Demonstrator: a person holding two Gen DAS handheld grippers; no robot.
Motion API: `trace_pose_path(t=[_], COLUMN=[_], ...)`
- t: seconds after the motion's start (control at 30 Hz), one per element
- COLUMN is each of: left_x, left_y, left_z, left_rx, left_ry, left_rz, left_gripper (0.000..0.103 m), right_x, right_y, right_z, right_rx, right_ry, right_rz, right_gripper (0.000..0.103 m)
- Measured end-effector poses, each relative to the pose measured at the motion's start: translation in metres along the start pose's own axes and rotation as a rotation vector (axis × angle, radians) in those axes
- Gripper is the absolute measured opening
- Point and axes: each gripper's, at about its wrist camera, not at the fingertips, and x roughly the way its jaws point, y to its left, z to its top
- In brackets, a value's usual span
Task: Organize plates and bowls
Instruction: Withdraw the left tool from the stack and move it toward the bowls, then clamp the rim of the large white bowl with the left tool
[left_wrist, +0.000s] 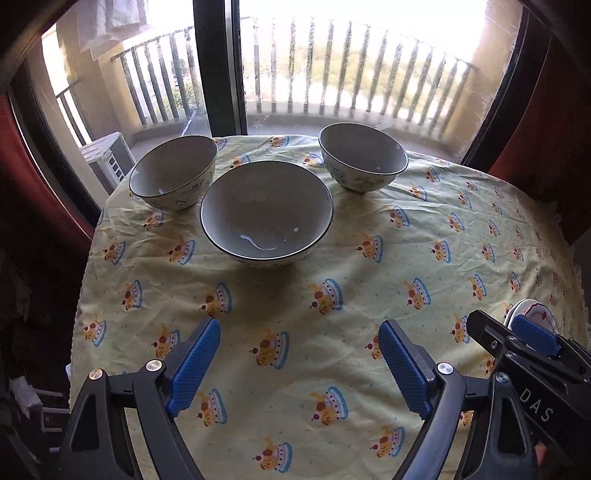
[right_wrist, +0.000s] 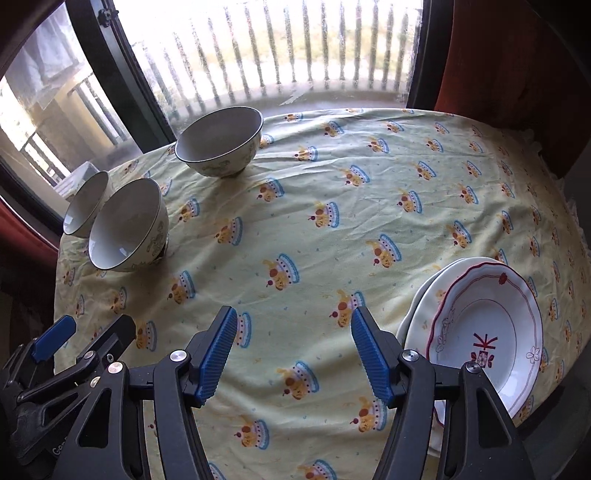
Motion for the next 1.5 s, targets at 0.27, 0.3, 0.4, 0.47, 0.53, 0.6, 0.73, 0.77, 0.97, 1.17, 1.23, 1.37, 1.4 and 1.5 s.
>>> trace_pose_path(t=[0.27, 0.3, 0.4, 0.47, 0.53, 0.6, 0.73, 0.77, 0.97, 1.17, 1.23, 1.37, 1.4, 1.5], left_x=[0.005, 0.006, 0.011, 0.018, 0.027, 0.035, 0.050, 0.054, 0.080, 0.092, 0.097, 0.104, 0.105, 0.107], left_y=[0.052, 0.057, 0.071, 0.080, 0.087, 0.091, 0.094, 0.094, 0.093, 0.087, 0.086, 0.085, 0.086, 0.089], left_z=[0.031, 0.035, 0.047, 0.054, 0.060, 0.065, 0.073, 0.075, 0.083, 0.084, 0.086, 0.087, 0.088, 0.088], left_rx=[-0.025, -0.028, -0.038, -0.053, -0.051, -0.050, -0.026, -0.017, -0.003, 0.004, -0.004, 0.000, -0.007, -0.022], left_ry=[-0.041, -0.047, -0.063, -0.068, -0.066, -0.062, -0.069, -0.067, -0.024, -0.023, -0.008, 0.019, 0.022, 0.028], left_rz=[-0.002, 0.004, 0.021, 0.027, 0.034, 0.054, 0.075, 0.078, 0.065, 0.073, 0.065, 0.070, 0.068, 0.059], left_gripper=[0.088, 0.087, 0.086, 0.086, 0.084, 0.083, 0.080, 0.079, 0.062, 0.055, 0.050, 0.037, 0.036, 0.035], right_x=[0.001, 0.002, 0.008, 0.012, 0.018, 0.024, 0.042, 0.046, 0.071, 0.092, 0.097, 0.104, 0.105, 0.108], right_y=[0.055, 0.062, 0.080, 0.091, 0.100, 0.109, 0.119, 0.121, 0.125, 0.130, 0.132, 0.137, 0.138, 0.142], right_z=[0.019, 0.022, 0.031, 0.038, 0.043, 0.049, 0.061, 0.064, 0.078, 0.087, 0.087, 0.086, 0.086, 0.086], right_rx=[0.014, 0.014, 0.003, -0.004, -0.015, -0.025, -0.020, -0.020, -0.011, -0.031, -0.026, -0.036, -0.037, -0.053], right_ry=[-0.051, -0.056, -0.060, -0.056, -0.063, -0.072, -0.066, -0.067, -0.050, -0.034, -0.029, -0.022, -0.022, -0.019], right_rz=[-0.007, -0.009, -0.001, 0.012, 0.020, 0.020, 0.025, 0.021, 0.001, 0.013, 0.004, 0.017, 0.018, 0.041], right_gripper=[0.068, 0.068, 0.068, 0.068, 0.068, 0.068, 0.068, 0.068, 0.067, 0.050, 0.045, 0.030, 0.026, 0.014])
